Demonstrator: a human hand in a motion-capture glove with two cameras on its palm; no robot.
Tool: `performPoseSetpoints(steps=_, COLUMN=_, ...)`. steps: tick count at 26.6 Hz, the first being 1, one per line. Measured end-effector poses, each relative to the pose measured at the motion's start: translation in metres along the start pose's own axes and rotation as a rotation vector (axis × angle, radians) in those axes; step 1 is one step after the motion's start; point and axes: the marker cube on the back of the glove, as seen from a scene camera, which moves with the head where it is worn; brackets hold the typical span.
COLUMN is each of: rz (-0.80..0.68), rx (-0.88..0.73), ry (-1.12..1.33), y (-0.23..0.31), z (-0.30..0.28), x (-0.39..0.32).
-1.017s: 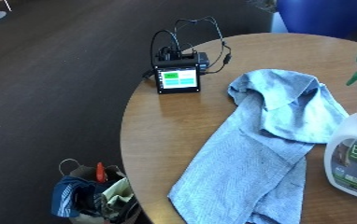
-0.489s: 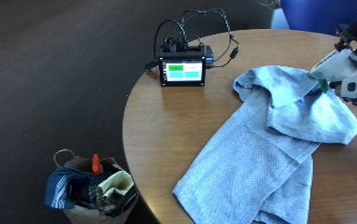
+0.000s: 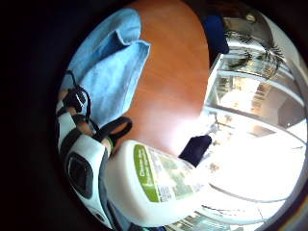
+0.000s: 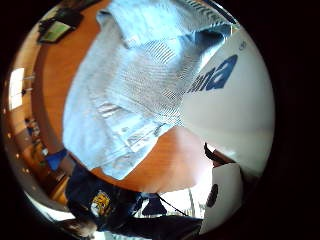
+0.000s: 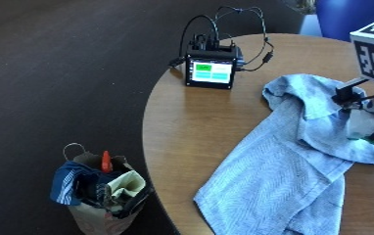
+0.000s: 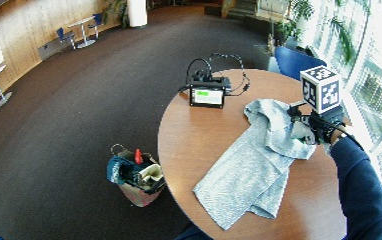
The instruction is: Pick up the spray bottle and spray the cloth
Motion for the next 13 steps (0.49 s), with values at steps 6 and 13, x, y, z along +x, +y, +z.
performPoseSetpoints(steps=6, rz=0.017, rx=-0.125, ry=0.143, y=-0.005, z=0.01, x=-0.006)
performPoseSetpoints(steps=13, rz=-0.018, rx=-0.169, ry=0.205, y=-0.01, z=0.002, x=-0.032)
